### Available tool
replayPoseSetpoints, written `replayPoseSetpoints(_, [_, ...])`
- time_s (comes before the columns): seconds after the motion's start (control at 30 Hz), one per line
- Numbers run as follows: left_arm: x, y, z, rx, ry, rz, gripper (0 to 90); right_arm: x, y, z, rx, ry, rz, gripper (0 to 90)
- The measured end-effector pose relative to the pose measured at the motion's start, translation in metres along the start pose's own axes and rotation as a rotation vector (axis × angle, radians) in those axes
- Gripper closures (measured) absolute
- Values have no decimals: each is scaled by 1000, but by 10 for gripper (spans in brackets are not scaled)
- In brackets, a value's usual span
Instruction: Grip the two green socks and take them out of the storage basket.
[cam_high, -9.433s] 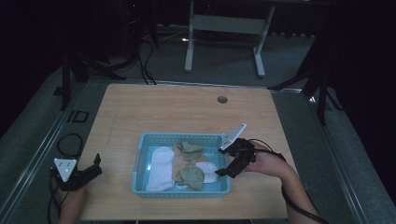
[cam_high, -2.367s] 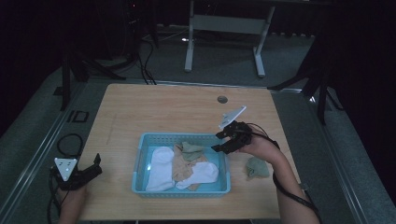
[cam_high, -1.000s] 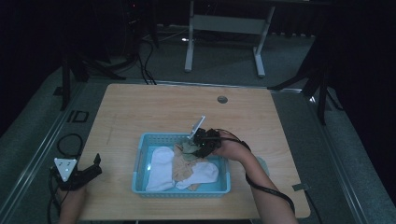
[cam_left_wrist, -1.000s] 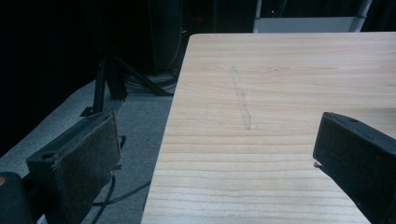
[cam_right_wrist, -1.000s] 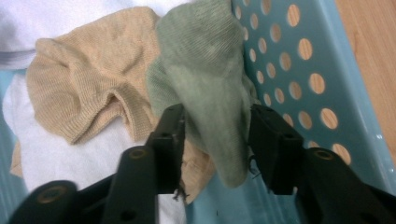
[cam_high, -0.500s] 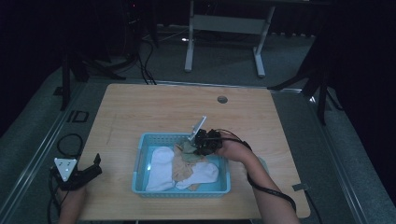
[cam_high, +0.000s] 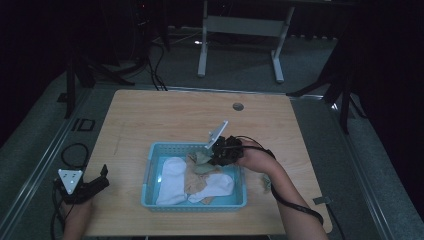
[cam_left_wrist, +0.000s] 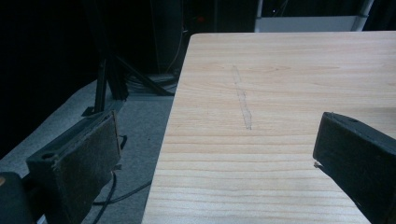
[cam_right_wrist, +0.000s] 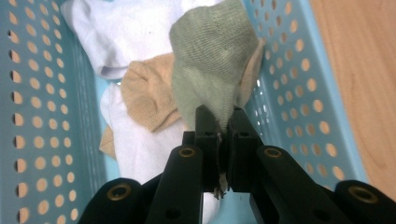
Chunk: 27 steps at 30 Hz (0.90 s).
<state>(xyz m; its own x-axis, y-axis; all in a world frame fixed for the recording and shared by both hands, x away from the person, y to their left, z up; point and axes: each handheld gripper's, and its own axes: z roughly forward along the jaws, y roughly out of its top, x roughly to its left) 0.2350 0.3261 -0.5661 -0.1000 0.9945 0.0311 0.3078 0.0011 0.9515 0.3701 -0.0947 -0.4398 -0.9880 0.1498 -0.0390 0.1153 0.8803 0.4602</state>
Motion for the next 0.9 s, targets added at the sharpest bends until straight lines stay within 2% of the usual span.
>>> replayPoseSetpoints(0.2, [0, 0, 0, 2, 0, 2, 4, 0, -2, -17, -10, -3, 0, 850])
replayPoseSetpoints(0.6, [0, 0, 0, 0, 4, 0, 4, 1, -15, -57, -77, -41, -2, 850])
replayPoseSetpoints(0.77, [0, 0, 0, 0, 4, 0, 4, 1, -21, -73, -106, -60, 11, 850])
replayPoseSetpoints(0.9, [0, 0, 0, 0, 4, 2, 4, -4, -36, -90, -125, -88, 46, 850])
